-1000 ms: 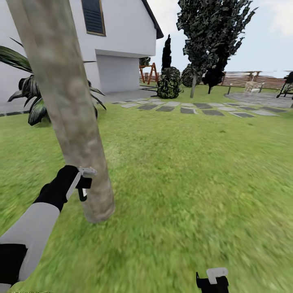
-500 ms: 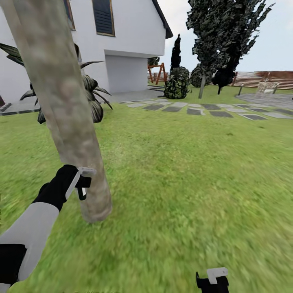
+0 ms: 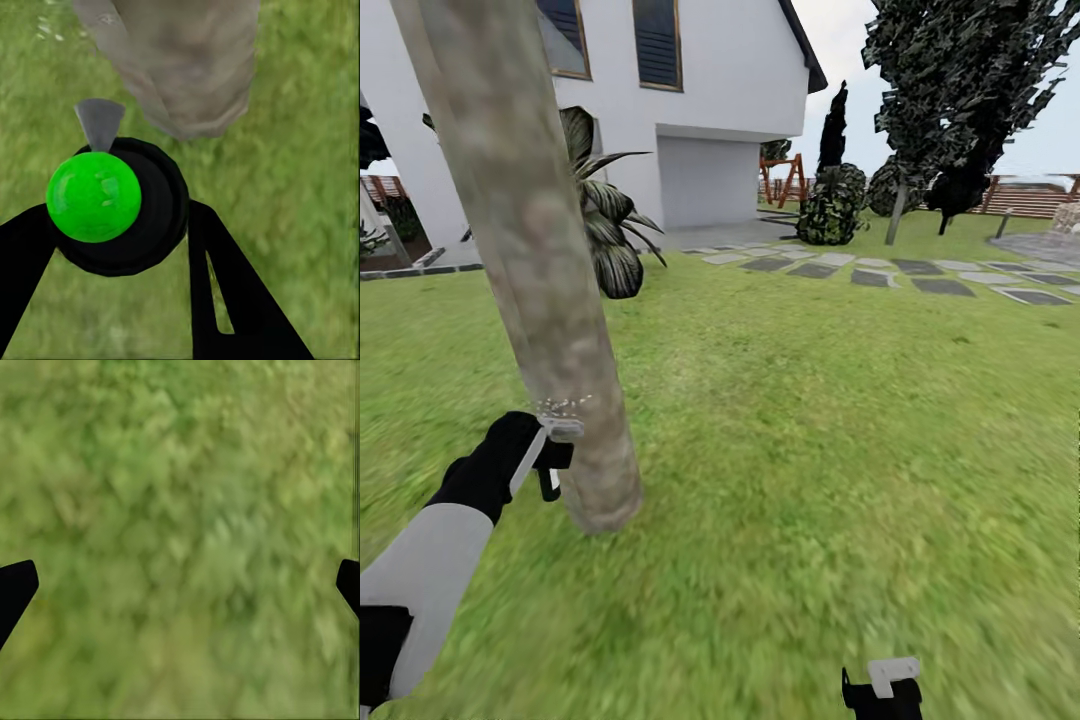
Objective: In the garden, pick up the pesticide atomizer on the floor and spray pesticide onto both trees until each tree trunk is fully covered.
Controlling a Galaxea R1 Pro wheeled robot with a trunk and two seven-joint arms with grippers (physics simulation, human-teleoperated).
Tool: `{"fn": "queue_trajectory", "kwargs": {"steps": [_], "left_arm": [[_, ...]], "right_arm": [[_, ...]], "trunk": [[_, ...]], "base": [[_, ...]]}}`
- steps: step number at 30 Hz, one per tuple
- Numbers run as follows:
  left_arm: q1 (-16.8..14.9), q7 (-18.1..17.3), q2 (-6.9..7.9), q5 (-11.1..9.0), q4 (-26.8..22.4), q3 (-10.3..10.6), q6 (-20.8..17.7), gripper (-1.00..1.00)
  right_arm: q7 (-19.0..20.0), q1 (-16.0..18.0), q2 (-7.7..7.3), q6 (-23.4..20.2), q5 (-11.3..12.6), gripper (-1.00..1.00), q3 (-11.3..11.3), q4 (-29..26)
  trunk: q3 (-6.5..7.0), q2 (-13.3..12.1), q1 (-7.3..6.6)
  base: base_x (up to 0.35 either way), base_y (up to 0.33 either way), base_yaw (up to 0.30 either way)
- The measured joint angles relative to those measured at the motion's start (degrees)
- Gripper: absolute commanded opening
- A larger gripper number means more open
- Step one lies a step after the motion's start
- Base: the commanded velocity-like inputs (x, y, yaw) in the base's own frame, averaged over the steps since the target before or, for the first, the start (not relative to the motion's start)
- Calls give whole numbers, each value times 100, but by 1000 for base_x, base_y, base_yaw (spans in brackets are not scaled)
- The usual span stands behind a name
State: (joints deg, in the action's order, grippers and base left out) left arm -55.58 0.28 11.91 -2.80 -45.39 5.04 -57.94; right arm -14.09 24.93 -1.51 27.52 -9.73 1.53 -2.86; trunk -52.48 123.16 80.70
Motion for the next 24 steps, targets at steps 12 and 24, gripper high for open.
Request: {"fn": "queue_trajectory", "kwargs": {"steps": [12, 24], "left_arm": [[522, 35, 167, -8, 233, -59, 130, -100], [764, 34, 611, 9, 890, -520, 1016, -100]], "right_arm": [[0, 0, -25, 0, 0, 100, 0, 0], [2, 0, -21, -2, 1, 100, 0, -1]], "trunk": [[0, 0, 1], [0, 0, -2]], "base": [[65, -273, 0], [174, -130, 1]]}}
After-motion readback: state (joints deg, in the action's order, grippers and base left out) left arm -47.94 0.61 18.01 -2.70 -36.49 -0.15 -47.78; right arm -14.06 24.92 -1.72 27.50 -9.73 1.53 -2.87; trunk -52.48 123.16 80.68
